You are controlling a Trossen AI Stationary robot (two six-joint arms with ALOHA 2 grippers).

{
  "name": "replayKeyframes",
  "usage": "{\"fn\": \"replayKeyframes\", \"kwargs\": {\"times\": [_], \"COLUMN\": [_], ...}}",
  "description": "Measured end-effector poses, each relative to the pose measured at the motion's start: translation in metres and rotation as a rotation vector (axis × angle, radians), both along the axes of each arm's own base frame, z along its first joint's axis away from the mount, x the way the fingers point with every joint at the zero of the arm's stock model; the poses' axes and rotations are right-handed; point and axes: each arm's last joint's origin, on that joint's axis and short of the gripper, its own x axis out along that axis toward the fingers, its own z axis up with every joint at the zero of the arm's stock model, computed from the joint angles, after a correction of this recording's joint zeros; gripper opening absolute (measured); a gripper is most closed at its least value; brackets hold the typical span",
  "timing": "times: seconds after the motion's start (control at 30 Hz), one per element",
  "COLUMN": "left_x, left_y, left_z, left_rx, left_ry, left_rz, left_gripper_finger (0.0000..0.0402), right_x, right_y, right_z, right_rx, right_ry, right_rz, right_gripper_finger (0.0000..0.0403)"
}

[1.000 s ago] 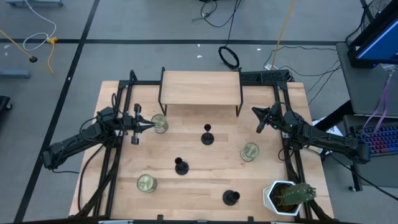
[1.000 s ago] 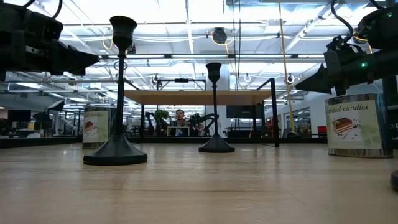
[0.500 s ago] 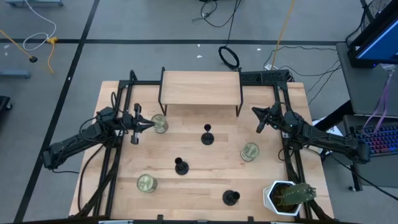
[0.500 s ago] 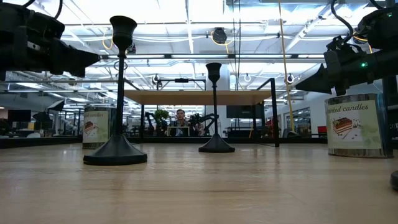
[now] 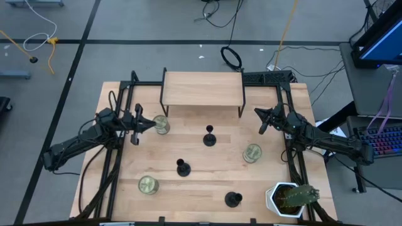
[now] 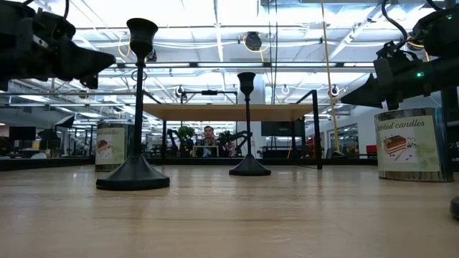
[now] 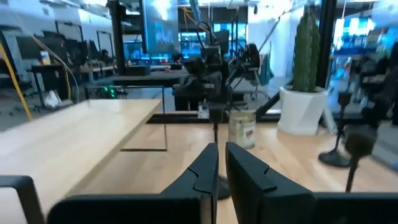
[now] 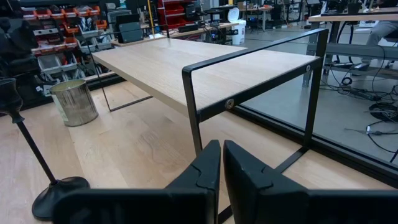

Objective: Pick & Place candle stick holders
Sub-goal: Put the middle black candle holder on the shelf

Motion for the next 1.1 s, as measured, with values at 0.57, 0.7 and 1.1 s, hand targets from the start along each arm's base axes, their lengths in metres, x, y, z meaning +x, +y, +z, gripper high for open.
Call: {"fn": "replayKeyframes", "kwargs": {"times": [0.57, 0.7, 1.1], "left_x": [0.002, 0.005, 0.034], "left_y": [-0.014, -0.020, -0.049], "left_z": [0.011, 0.011, -0.004], "left_rx": [-0.018, -0.028, -0.045], "left_ry": [-0.105, -0.103, 0.052], "left_rz": [-0.144, -0.200, -0.279], "left_gripper_finger": [0.0117, 0.0147, 0.0152], "right_x": [0.001, 0.001, 0.001], "right_y": [0.000, 0.000, 0.000], "right_z": [0.004, 0.010, 0.011], "right_rx": [0.004, -0.015, 0.001], "right_ry": [-0.053, -0.111, -0.140], "right_rz": [-0.001, -0.001, -0.001], "right_gripper_finger": [0.0013, 0.0013, 0.0014]}}
